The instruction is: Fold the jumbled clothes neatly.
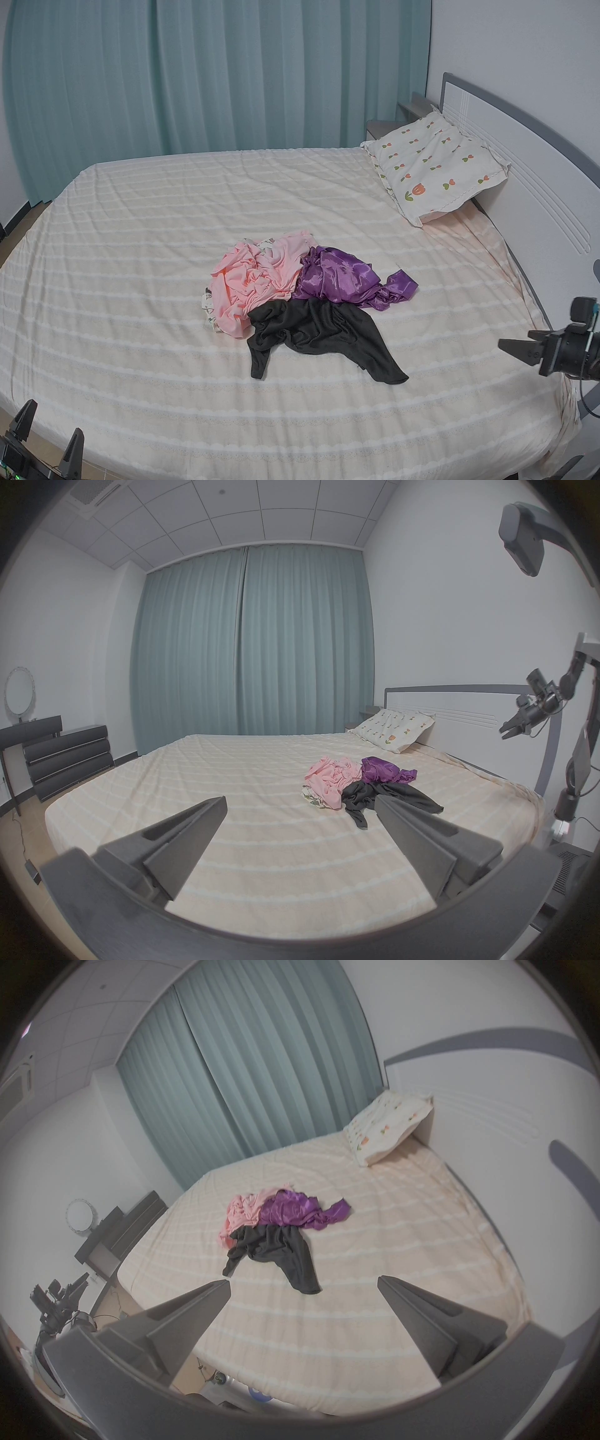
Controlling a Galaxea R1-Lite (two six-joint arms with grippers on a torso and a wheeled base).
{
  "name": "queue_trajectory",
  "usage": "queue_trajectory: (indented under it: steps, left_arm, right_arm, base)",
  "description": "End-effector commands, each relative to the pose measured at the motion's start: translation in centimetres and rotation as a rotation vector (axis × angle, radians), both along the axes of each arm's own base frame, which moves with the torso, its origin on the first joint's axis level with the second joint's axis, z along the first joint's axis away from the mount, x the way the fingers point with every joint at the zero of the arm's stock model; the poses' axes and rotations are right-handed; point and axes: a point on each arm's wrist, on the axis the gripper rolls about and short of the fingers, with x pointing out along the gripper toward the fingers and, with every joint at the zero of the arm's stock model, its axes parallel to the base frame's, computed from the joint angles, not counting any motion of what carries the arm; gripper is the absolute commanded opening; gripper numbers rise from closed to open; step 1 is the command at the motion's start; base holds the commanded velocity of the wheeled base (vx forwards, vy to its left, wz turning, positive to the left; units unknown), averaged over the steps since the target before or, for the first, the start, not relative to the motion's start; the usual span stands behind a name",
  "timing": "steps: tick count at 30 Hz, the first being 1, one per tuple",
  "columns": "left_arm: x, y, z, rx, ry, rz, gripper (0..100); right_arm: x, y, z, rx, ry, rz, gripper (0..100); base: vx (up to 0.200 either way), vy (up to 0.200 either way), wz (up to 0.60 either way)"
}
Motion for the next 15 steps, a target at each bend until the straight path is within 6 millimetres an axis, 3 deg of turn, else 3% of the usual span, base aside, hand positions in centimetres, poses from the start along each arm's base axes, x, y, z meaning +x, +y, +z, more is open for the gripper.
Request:
queue_trajectory:
  steps: [1,15]
  left_arm:
    - [0.0,0.0,-0.5,0.002,0.006,-0.001,100]
    - [0.1,0.0,-0.5,0.002,0.007,-0.001,100]
  right_arm:
    - [9.1,2.7,-9.3,-0.008,0.282,0.071,100]
    - [13.6,6.6,-17.0,0.021,0.283,0.035,100]
  base:
    - [0.0,0.0,0.0]
    - [0.0,0.0,0.0]
